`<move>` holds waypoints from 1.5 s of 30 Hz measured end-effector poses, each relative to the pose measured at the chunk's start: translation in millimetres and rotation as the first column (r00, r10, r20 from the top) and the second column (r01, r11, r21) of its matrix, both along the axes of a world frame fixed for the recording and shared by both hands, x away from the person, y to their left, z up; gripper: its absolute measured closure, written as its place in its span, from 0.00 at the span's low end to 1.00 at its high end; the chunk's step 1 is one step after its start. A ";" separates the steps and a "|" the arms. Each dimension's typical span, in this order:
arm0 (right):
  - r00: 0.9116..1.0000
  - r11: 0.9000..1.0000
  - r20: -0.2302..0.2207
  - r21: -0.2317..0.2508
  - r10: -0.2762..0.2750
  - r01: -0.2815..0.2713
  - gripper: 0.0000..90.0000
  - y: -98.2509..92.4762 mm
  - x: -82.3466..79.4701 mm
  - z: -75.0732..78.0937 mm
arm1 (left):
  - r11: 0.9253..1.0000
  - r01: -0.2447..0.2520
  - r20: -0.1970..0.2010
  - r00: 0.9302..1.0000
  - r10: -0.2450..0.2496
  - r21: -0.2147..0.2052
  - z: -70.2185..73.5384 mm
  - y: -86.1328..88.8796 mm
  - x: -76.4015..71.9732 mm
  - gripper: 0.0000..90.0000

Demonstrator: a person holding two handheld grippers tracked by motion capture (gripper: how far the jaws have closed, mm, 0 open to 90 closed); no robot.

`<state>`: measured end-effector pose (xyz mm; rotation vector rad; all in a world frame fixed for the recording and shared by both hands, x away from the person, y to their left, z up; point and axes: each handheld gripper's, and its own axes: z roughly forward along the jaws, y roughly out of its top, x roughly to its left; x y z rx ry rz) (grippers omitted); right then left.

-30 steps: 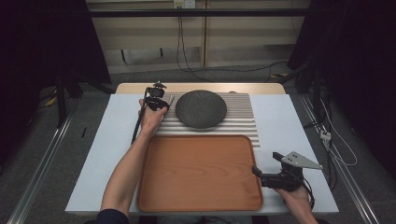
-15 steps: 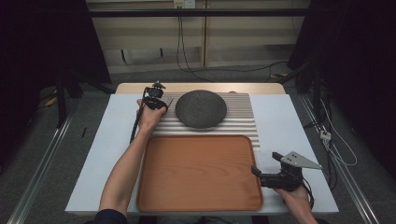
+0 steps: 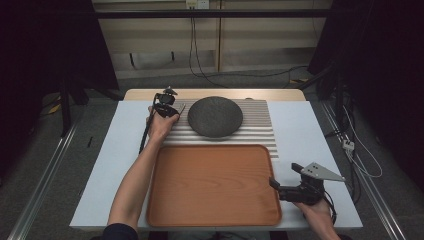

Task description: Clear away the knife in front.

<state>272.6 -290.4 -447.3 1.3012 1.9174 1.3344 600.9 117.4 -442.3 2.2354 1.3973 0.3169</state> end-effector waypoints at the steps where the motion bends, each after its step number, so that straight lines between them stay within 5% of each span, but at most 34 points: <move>1: 1.000 1.000 -0.001 0.000 0.001 -0.001 0.00 0.2 0.3 -0.1 | 1.000 0.003 -0.005 1.000 -0.003 0.002 0.4 0.0 0.1 0.88; 25: 1.000 1.000 -0.007 -0.004 -0.002 0.002 0.00 1.9 1.7 -0.9 | 1.000 0.024 0.008 1.000 -0.024 -0.007 8.6 8.6 -9.3 0.89; 29: 1.000 1.000 -0.007 -0.009 0.003 -0.003 0.00 2.5 1.5 -0.8 | 0.999 0.033 -0.018 0.999 -0.033 -0.005 2.9 11.9 -9.7 0.89; 45: 1.000 1.000 -0.008 -0.005 0.007 -0.007 0.00 2.7 2.2 -1.2 | 1.000 0.028 0.000 1.000 -0.028 -0.008 0.5 12.3 -8.2 0.88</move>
